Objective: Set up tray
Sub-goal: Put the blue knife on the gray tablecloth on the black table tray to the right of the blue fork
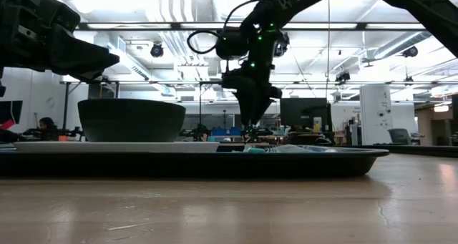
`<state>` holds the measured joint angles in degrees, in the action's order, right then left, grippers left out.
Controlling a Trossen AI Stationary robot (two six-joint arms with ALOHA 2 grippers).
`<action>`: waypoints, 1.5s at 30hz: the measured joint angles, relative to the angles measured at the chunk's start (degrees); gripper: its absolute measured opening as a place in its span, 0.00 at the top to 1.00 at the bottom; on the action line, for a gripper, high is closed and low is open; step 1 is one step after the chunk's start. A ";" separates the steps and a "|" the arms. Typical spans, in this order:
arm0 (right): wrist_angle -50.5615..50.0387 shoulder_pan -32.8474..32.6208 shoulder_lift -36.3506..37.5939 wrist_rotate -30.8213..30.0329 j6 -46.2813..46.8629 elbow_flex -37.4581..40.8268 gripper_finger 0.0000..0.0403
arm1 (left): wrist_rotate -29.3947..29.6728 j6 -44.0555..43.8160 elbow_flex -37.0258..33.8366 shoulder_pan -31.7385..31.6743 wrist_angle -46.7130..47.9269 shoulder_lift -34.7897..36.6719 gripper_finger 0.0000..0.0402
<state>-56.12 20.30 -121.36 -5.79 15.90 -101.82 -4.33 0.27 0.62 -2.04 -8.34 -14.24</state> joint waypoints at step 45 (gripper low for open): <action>4.14 8.23 -0.95 10.90 -21.01 5.31 0.57 | -0.01 0.00 0.00 0.00 0.00 0.00 0.74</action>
<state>-51.97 28.54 -122.31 5.11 -5.11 -96.51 -4.34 0.27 0.62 -2.04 -8.34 -14.24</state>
